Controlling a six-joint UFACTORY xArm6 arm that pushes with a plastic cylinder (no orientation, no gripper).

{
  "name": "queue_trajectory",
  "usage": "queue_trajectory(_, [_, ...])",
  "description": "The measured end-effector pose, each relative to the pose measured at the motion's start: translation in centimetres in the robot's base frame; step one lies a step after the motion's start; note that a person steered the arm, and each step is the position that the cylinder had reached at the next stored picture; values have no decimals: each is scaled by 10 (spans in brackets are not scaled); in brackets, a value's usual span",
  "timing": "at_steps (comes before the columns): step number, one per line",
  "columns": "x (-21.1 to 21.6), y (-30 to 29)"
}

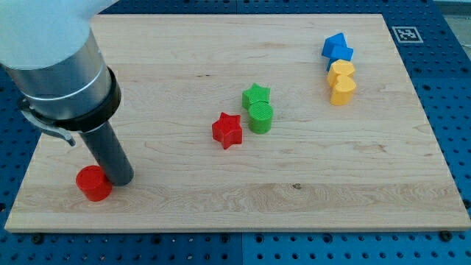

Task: Point your arm at the green circle

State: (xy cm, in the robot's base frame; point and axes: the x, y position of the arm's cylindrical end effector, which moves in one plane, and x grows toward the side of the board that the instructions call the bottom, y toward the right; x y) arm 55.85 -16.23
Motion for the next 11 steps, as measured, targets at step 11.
queue_trajectory(11, [8,93])
